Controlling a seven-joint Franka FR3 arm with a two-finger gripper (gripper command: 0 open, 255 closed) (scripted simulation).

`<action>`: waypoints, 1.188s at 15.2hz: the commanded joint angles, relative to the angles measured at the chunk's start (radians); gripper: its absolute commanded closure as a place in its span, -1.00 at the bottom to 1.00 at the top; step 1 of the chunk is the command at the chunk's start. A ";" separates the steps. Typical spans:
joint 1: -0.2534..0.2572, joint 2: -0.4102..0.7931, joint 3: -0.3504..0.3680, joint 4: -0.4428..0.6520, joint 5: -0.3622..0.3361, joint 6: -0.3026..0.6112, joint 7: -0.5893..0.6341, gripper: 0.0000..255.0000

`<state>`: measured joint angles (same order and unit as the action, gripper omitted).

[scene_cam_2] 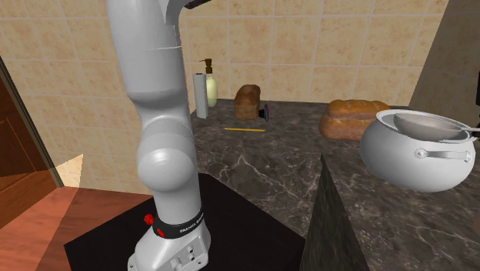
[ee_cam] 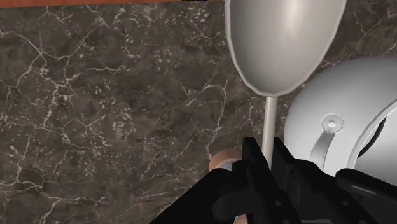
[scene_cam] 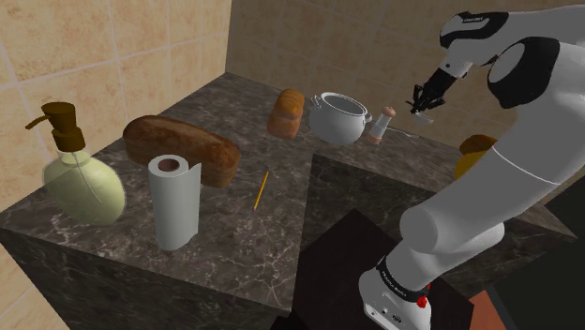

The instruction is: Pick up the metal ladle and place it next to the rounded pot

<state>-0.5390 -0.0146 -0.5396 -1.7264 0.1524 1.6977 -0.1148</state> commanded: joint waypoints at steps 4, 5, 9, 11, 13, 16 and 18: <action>-0.048 0.141 -0.037 0.126 0.074 -0.021 -0.093 1.00; -0.048 0.139 -0.037 0.111 0.074 -0.007 -0.094 1.00; -0.044 0.137 -0.035 0.054 0.074 0.046 -0.101 1.00; -0.043 0.137 -0.034 0.028 0.076 0.073 -0.105 1.00; -0.042 0.139 -0.033 0.003 0.078 0.099 -0.110 1.00; -0.041 0.143 -0.032 -0.033 0.082 0.137 -0.118 1.00; -0.041 0.147 -0.031 -0.055 0.086 0.162 -0.123 1.00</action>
<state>-0.5817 0.1344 -0.5718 -1.7637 0.2384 1.8432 -0.2370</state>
